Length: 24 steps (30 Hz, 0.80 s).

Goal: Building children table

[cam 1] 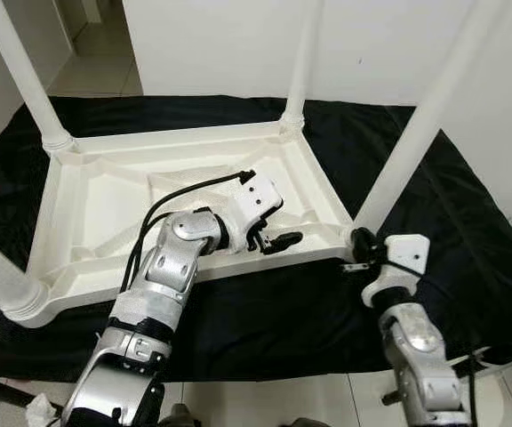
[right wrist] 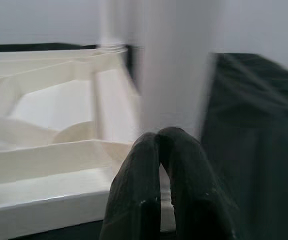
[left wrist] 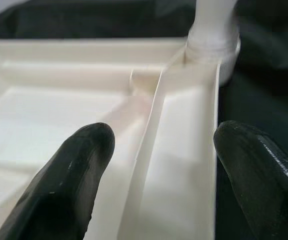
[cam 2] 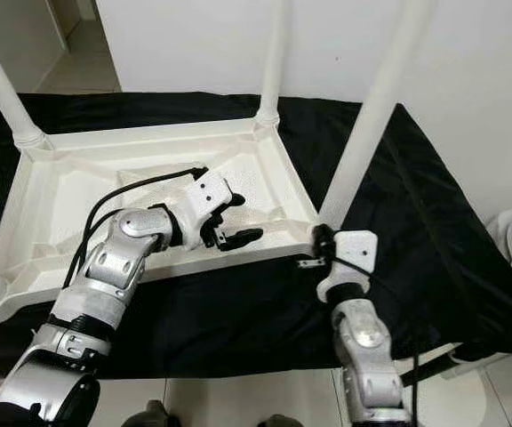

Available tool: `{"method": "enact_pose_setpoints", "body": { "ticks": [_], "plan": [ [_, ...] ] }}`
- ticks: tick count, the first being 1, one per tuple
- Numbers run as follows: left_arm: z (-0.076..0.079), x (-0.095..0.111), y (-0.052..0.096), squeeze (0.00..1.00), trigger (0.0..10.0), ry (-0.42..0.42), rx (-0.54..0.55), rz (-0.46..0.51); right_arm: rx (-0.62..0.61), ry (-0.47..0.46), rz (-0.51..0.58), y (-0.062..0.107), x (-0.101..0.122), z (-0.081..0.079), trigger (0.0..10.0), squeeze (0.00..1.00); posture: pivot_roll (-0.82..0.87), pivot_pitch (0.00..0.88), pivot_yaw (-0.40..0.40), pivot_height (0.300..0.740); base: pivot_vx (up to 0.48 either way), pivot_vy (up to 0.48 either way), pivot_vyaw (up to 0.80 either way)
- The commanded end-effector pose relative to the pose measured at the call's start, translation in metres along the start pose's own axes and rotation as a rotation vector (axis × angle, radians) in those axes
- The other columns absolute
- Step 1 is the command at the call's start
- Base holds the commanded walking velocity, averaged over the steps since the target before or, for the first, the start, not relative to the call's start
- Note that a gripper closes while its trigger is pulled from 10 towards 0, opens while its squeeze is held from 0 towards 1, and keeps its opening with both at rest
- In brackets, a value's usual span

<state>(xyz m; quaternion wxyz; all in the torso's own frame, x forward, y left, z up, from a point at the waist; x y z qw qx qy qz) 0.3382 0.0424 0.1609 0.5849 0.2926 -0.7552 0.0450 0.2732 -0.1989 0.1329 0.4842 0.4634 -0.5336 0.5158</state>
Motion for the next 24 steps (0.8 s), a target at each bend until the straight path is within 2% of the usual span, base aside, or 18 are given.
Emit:
{"method": "enact_pose_setpoints", "body": {
  "ticks": [1, 5, 15, 20, 24],
  "plan": [
    [-0.019, -0.003, 0.004, 0.0, 10.0, 0.001, 0.297, -0.028, -0.069, -0.005, 0.003, 0.0, 0.0, 0.015, 10.0, 0.0, -0.03, 0.0, -0.023, 0.74, 0.0, 0.0, 0.0],
    [-0.018, -0.003, 0.005, 0.0, 10.0, -0.01, 0.286, -0.037, -0.154, -0.003, 0.017, -0.001, 0.002, 0.034, 10.0, 0.0, -0.03, 0.0, -0.025, 0.74, 0.0, 0.0, 0.0],
    [-0.001, -0.005, 0.01, 0.0, 10.0, -0.046, 0.163, -0.047, -0.214, 0.003, 0.034, 0.001, 0.005, 0.051, 10.0, 0.0, -0.03, 0.0, -0.026, 0.74, 0.0, 0.0, 0.0],
    [0.003, -0.007, 0.014, 0.0, 10.0, -0.055, 0.122, -0.051, -0.186, -0.01, 0.049, 0.002, 0.007, 0.046, 10.0, 0.0, -0.03, 0.0, -0.027, 0.74, 0.0, 0.0, 0.0],
    [0.006, -0.014, 0.024, 0.0, 10.0, -0.067, 0.074, -0.07, -0.135, -0.028, 0.051, 0.006, 0.006, 0.034, 10.0, 0.0, -0.03, 0.0, -0.026, 0.74, 0.0, 0.0, 0.0]
  ]
}}
Point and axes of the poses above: a point about 5 cm out from each wrist's last joint towards the gripper, its own y axis pointing back from the gripper into the wrist, its own x axis along the axis of the wrist's last joint, z = x × y, the point moved 2 cm from there along -y, pointing out of the wrist towards the gripper, and after that the axes turned 2 degrees about -y, right-handed, at the moved point
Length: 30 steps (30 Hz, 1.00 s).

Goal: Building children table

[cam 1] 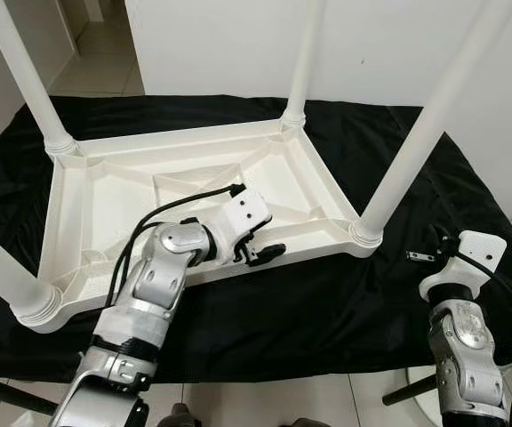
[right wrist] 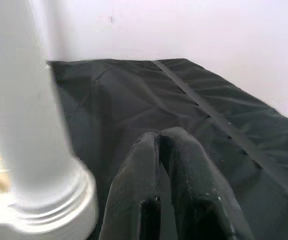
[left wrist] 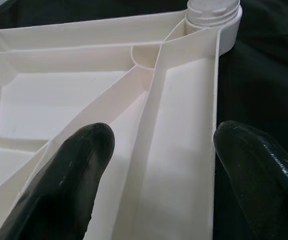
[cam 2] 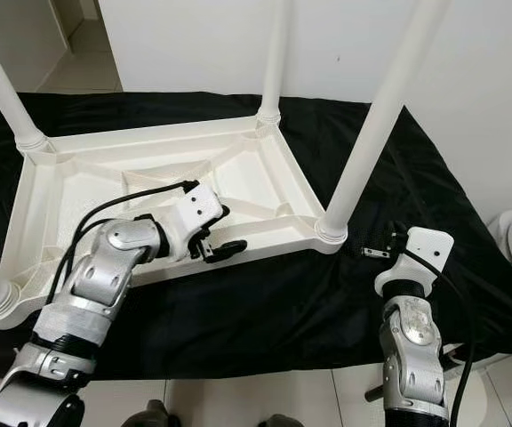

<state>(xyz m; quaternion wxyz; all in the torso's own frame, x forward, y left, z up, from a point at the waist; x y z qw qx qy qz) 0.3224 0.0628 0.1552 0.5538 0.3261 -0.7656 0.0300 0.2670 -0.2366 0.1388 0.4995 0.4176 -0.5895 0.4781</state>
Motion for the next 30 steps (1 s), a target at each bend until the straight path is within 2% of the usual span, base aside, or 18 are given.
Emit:
{"method": "enact_pose_setpoints", "body": {
  "ticks": [1, 8, 16, 20, 23, 28, 30],
  "plan": [
    [0.001, -0.006, 0.004, 0.0, 10.0, 0.007, 0.026, -0.023, 0.032, -0.01, -0.001, 0.004, -0.002, -0.007, 10.0, 0.0, -0.03, 0.0, -0.026, 0.74, 0.0, 0.0, 0.0],
    [0.01, -0.018, 0.012, 0.0, 10.0, 0.007, -0.013, -0.068, 0.026, -0.014, -0.003, 0.005, -0.003, -0.007, 10.0, 0.0, -0.03, 0.001, -0.02, 0.74, 0.0, 0.0, 0.0],
    [0.013, -0.022, 0.015, 0.0, 10.0, 0.0, -0.031, -0.082, 0.026, -0.014, -0.004, 0.006, -0.003, -0.008, 10.0, 0.0, -0.02, 0.005, -0.018, 0.74, 0.0, 0.0, 0.0],
    [0.017, -0.034, 0.018, 0.0, 10.0, -0.031, -0.036, -0.136, 0.025, -0.013, -0.01, 0.008, -0.006, -0.008, 10.0, 0.0, -0.02, 0.008, -0.017, 0.74, 0.0, 0.0, 0.0],
    [0.017, -0.042, 0.02, 0.0, 9.8, -0.025, -0.032, -0.175, 0.027, -0.013, -0.013, 0.009, -0.007, -0.009, 10.0, 0.0, -0.02, 0.009, -0.016, 0.74, 0.0, 0.0, 0.0],
    [0.018, -0.047, 0.022, 0.0, 9.9, -0.011, -0.039, -0.206, 0.026, -0.011, -0.016, 0.01, -0.007, -0.009, 10.0, 0.0, -0.02, 0.011, -0.015, 0.74, 0.0, 0.0, 0.0],
    [0.018, -0.047, 0.022, 0.0, 9.6, -0.011, -0.04, -0.206, 0.025, -0.01, -0.017, 0.01, -0.007, -0.009, 10.0, 0.0, -0.02, 0.011, -0.019, 0.74, 0.0, 0.0, 0.0]
  ]
}}
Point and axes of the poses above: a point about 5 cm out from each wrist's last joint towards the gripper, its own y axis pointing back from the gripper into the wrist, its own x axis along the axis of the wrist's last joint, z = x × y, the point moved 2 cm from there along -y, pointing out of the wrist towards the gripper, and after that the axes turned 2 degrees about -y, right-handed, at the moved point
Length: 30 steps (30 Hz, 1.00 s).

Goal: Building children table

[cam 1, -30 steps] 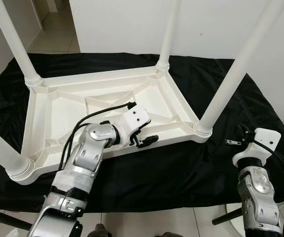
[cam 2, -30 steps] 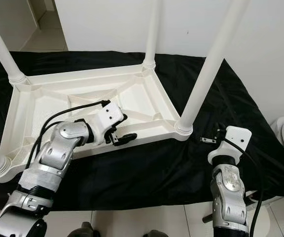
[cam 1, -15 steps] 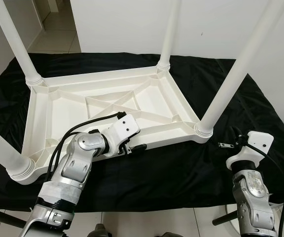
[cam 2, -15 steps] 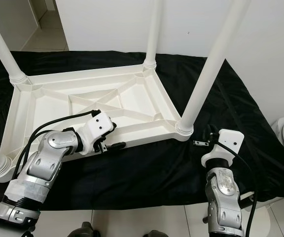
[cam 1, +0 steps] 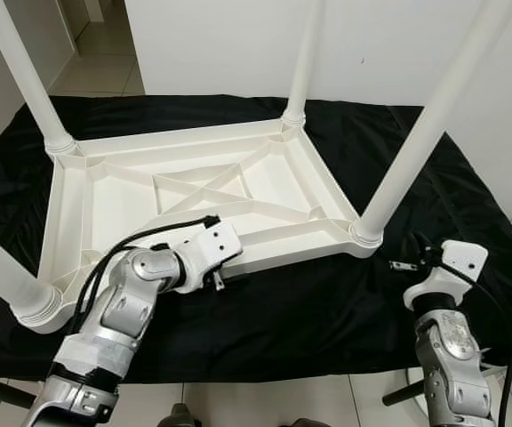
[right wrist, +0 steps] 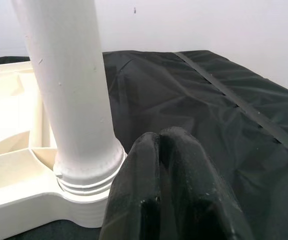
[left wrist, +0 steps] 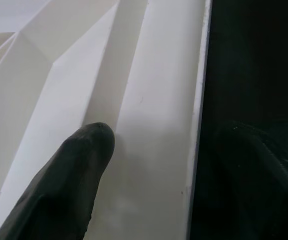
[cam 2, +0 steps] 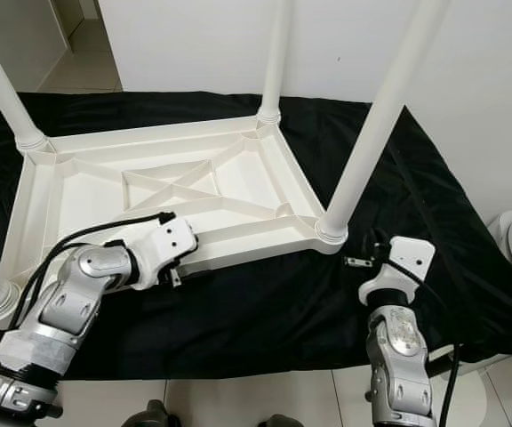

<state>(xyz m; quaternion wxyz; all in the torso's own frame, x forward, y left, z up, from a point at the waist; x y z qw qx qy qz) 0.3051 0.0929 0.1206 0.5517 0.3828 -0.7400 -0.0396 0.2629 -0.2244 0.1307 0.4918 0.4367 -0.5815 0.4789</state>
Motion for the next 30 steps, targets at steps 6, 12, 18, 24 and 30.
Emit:
{"method": "enact_pose_setpoints", "body": {
  "ticks": [6, 12, 18, 24, 30],
  "plan": [
    [0.002, -0.01, -0.003, 0.0, 6.5, -0.006, 0.018, -0.067, -0.004, 0.01, 0.0, 0.002, -0.001, 0.001, 10.0, 0.0, -0.02, 0.01, -0.02, 0.74, 0.0, 0.0, 0.0],
    [0.001, -0.012, -0.008, 0.0, 4.7, 0.081, 0.053, -0.097, -0.001, 0.014, -0.001, 0.001, -0.001, 0.0, 10.0, 0.0, -0.03, 0.007, -0.021, 0.74, 0.0, 0.0, 0.0],
    [0.002, -0.009, -0.013, 0.0, 2.7, 0.118, 0.075, -0.099, -0.003, 0.016, -0.002, 0.002, -0.001, 0.0, 10.0, 0.0, -0.03, 0.006, -0.02, 0.74, 0.0, 0.0, 0.0],
    [0.003, -0.004, -0.017, 0.0, 1.9, 0.122, 0.088, -0.091, -0.003, 0.018, -0.004, 0.002, -0.001, -0.001, 10.0, 0.0, -0.03, 0.008, -0.023, 0.74, 0.0, 0.0, 0.0],
    [0.008, 0.009, -0.029, 0.0, 1.9, 0.134, 0.092, -0.064, -0.003, 0.017, -0.004, 0.001, -0.001, -0.002, 10.0, 0.0, -0.03, 0.008, -0.026, 0.74, 0.0, 0.0, 0.0]
  ]
}}
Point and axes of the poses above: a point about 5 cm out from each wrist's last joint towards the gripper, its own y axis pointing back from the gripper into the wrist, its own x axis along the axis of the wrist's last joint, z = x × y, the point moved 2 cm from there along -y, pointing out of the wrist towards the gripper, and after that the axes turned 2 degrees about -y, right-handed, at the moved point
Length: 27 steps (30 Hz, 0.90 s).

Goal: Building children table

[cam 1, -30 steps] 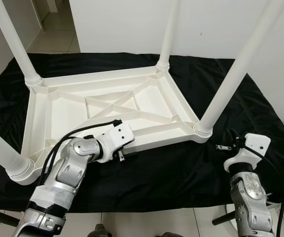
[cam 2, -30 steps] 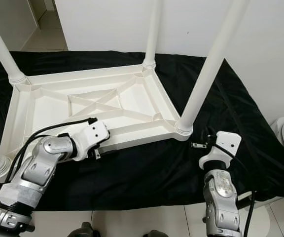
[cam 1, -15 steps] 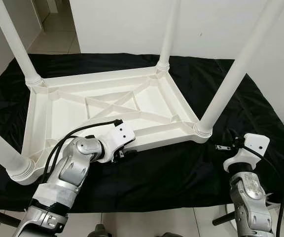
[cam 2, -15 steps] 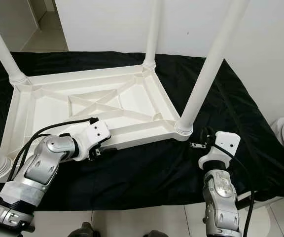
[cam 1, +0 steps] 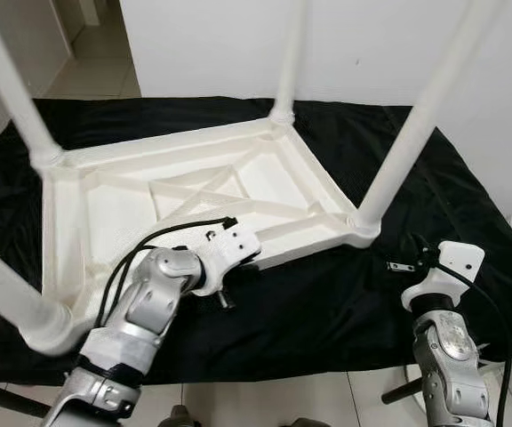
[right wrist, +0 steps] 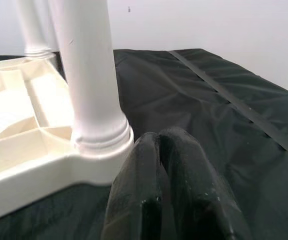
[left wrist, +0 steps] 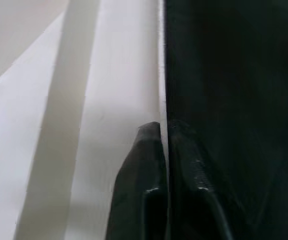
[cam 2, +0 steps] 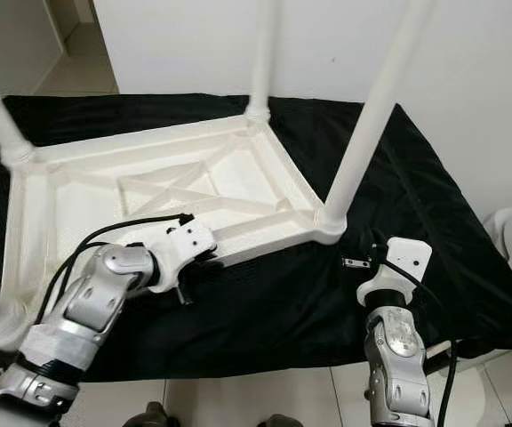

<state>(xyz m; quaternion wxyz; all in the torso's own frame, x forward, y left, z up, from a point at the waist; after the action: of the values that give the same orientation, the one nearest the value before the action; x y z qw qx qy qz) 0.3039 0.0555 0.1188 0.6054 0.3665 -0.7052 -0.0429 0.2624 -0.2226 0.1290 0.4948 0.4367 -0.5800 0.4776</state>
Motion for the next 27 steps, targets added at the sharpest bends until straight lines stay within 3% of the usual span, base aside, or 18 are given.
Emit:
{"method": "enact_pose_setpoints", "body": {
  "ticks": [1, 5, 9, 12, 13, 14, 15, 17, 25, 27],
  "plan": [
    [-0.007, -0.006, -0.007, 0.0, 1.7, 0.029, 0.17, -0.042, 0.001, 0.011, 0.002, 0.0, 0.0, -0.001, 10.0, 0.0, -0.03, 0.007, -0.025, 0.74, 0.0, 0.0, 0.0],
    [-0.005, 0.007, -0.02, 0.0, 1.5, 0.055, 0.215, -0.019, 0.004, 0.007, 0.003, 0.0, 0.0, -0.004, 10.0, 0.0, -0.04, 0.007, -0.02, 0.74, 0.0, 0.0, 0.0],
    [-0.006, 0.02, -0.034, 0.0, 2.3, 0.081, 0.27, 0.003, 0.001, 0.004, 0.001, 0.001, -0.001, -0.005, 10.0, 0.0, -0.04, 0.006, -0.02, 0.74, 0.0, 0.0, 0.0],
    [-0.008, 0.035, -0.046, 0.0, 2.2, 0.088, 0.32, 0.033, -0.001, 0.002, 0.001, 0.0, -0.001, -0.006, 10.0, 0.0, -0.04, 0.005, -0.014, 0.74, 0.0, 0.0, 0.0],
    [-0.008, 0.039, -0.048, 0.0, 2.4, 0.085, 0.329, 0.04, -0.003, 0.002, 0.002, 0.0, -0.001, -0.007, 10.0, 0.0, -0.04, 0.005, -0.014, 0.74, 0.0, 0.0, 0.0],
    [-0.008, 0.042, -0.05, 0.0, 3.4, 0.082, 0.329, 0.045, -0.004, 0.001, 0.003, 0.0, -0.001, -0.007, 10.0, 0.0, -0.05, 0.005, -0.011, 0.74, 0.0, 0.0, 0.0],
    [-0.008, 0.042, -0.05, 0.0, 3.4, 0.082, 0.329, 0.045, -0.004, 0.001, 0.003, 0.0, -0.001, -0.007, 10.0, 0.0, -0.05, 0.005, -0.011, 0.74, 0.0, 0.0, 0.0],
    [-0.006, 0.046, -0.052, 0.0, 10.0, 0.073, 0.311, 0.047, -0.007, 0.002, 0.005, 0.001, -0.001, -0.007, 10.0, 0.0, -0.05, 0.005, -0.011, 0.74, 0.0, 0.0, 0.0],
    [-0.004, 0.049, -0.054, 0.0, 10.0, 0.043, 0.286, 0.075, -0.019, 0.003, 0.003, 0.004, -0.002, -0.006, 10.0, 0.0, -0.05, 0.01, 0.002, 0.74, 0.0, 0.0, 0.0],
    [0.0, 0.055, -0.054, 0.0, 10.0, 0.049, 0.259, 0.143, -0.021, 0.0, 0.0, 0.005, -0.003, -0.007, 10.0, 0.0, -0.04, 0.014, -0.001, 0.74, 0.0, 0.0, 0.0]
  ]
}}
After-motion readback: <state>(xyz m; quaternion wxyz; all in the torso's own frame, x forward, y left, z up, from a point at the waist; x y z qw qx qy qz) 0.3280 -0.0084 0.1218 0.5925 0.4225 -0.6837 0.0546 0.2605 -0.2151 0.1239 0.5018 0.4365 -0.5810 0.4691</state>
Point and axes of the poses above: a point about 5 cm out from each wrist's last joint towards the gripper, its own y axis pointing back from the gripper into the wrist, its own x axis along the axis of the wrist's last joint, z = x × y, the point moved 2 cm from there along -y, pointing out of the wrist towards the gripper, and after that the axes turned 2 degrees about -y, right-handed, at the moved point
